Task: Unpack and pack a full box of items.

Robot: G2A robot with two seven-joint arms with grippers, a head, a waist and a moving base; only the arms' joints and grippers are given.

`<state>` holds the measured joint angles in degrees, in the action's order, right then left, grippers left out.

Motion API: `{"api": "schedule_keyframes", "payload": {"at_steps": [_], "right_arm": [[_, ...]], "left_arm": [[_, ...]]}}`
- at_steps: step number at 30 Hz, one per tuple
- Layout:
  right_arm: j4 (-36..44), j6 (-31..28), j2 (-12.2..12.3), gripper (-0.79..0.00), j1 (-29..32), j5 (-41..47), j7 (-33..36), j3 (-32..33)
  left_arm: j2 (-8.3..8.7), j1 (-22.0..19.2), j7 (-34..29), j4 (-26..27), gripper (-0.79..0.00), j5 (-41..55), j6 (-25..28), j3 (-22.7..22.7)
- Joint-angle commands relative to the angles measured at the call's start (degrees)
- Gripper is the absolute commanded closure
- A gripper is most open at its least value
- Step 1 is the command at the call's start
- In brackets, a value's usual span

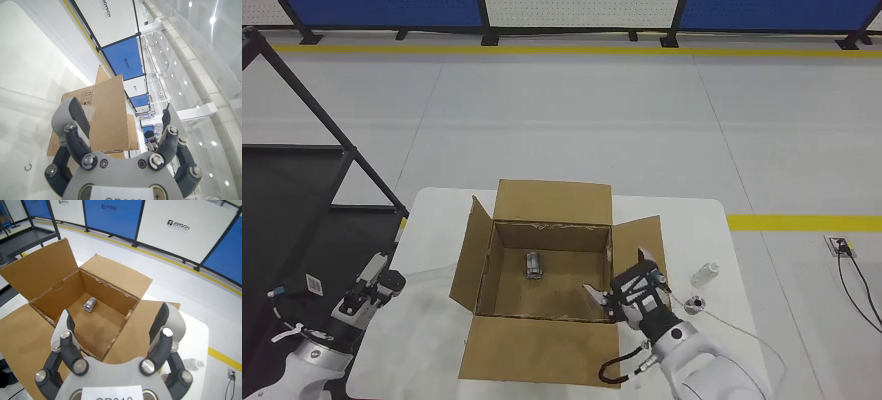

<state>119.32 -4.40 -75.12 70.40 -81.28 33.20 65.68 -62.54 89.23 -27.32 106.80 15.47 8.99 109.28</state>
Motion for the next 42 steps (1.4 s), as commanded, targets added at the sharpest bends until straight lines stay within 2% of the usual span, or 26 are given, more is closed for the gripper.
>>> {"api": "schedule_keyframes", "payload": {"at_steps": [1,6,13,15,18,21,34,42], "right_arm": [[-3.91,0.64,-0.74,-0.785,-5.37,0.84,2.46,-3.78],[-15.31,3.74,-3.32,-0.785,-17.62,3.57,8.31,-11.76],[-34.37,6.63,-7.18,-0.785,-30.07,11.15,8.15,-18.07],[-39.72,5.84,-8.38,-0.785,-32.92,13.57,7.87,-20.06],[-47.07,1.47,-10.05,-0.785,-36.79,15.59,6.92,-23.47],[-50.33,-1.87,-11.05,-0.785,-38.48,16.52,4.10,-24.99],[-51.23,-2.04,-11.34,-0.785,-37.77,14.26,4.50,-26.43],[-67.00,-4.78,-15.55,-0.785,-44.06,16.66,1.27,-30.70]], "left_arm": [[-0.01,0.20,0.03,-0.04,-0.785,0.20,0.10,0.26],[-0.07,0.73,0.12,0.16,-0.785,0.87,0.59,0.67],[-0.23,2.11,0.67,0.38,-0.785,1.89,1.50,1.45],[-0.26,2.47,0.68,0.49,-0.785,1.94,1.74,1.53],[-0.29,2.72,0.72,0.60,-0.785,1.95,1.88,1.55],[-0.29,2.72,0.72,0.60,-0.785,1.95,1.88,1.55],[-0.29,2.72,0.72,0.60,-0.785,1.95,1.88,1.55],[-0.29,2.72,0.72,0.60,-0.785,1.95,1.88,1.55]]}}
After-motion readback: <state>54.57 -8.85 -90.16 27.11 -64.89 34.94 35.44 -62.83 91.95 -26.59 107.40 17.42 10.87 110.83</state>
